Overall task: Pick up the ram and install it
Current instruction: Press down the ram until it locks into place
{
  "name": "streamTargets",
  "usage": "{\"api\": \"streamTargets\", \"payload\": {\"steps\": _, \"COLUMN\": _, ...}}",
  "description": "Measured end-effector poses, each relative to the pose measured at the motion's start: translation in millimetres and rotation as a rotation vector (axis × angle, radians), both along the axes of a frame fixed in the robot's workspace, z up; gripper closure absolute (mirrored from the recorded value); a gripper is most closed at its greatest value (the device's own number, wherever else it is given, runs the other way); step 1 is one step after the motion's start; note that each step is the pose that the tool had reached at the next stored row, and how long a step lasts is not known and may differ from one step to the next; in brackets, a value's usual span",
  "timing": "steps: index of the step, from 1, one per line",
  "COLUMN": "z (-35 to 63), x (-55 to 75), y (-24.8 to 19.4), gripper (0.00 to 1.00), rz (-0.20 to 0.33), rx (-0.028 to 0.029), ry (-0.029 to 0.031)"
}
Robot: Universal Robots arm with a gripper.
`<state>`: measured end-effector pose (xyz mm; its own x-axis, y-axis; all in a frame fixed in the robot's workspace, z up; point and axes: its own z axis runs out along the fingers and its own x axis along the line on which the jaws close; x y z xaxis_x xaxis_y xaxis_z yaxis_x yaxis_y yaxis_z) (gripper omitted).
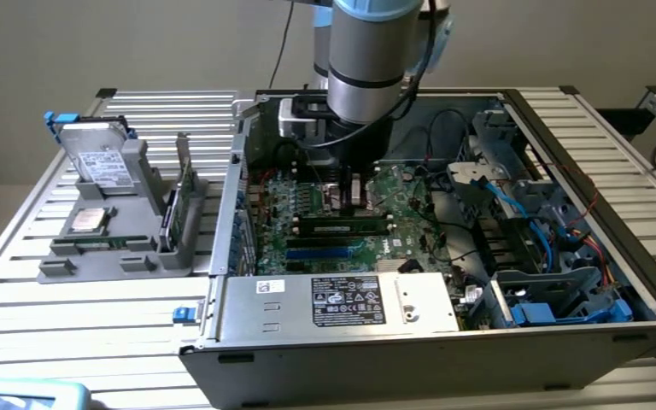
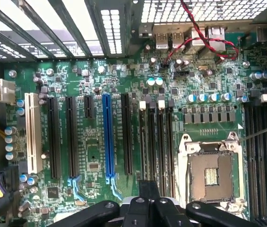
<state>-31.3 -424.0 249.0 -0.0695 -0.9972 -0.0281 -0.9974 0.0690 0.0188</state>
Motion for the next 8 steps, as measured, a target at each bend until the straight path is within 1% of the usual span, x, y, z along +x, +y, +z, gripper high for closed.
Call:
{"api": "streamTargets", "payload": {"steps": 1, "z": -0.7, "x": -2.6, "y": 0.0, "gripper": 0.89, "rz": 0.0, "rx": -0.0052, "ry": -0.0001}}
{"api": "streamTargets", "payload": {"steps": 2, "z": -1.8, "x": -5.3, "y": 0.3, "gripper": 0.89, "rz": 0.0, "rx": -0.0089, "ry": -0.0002}}
{"api": "streamTargets", "payload": {"steps": 3, "z": -3.0, "x": -7.4, "y": 0.6, "gripper": 0.89, "rz": 0.0, "rx": -0.0107, "ry": -0.0005}}
{"api": "streamTargets", "payload": {"steps": 5, "z": -6.0, "x": -9.1, "y": 0.9, "gripper": 0.89, "rz": 0.0, "rx": -0.0117, "ry": -0.0019}}
{"api": "streamTargets", "payload": {"steps": 8, "z": -11.0, "x": -10.3, "y": 1.4, "gripper": 0.89, "rz": 0.0, "rx": -0.0115, "ry": -0.0053}}
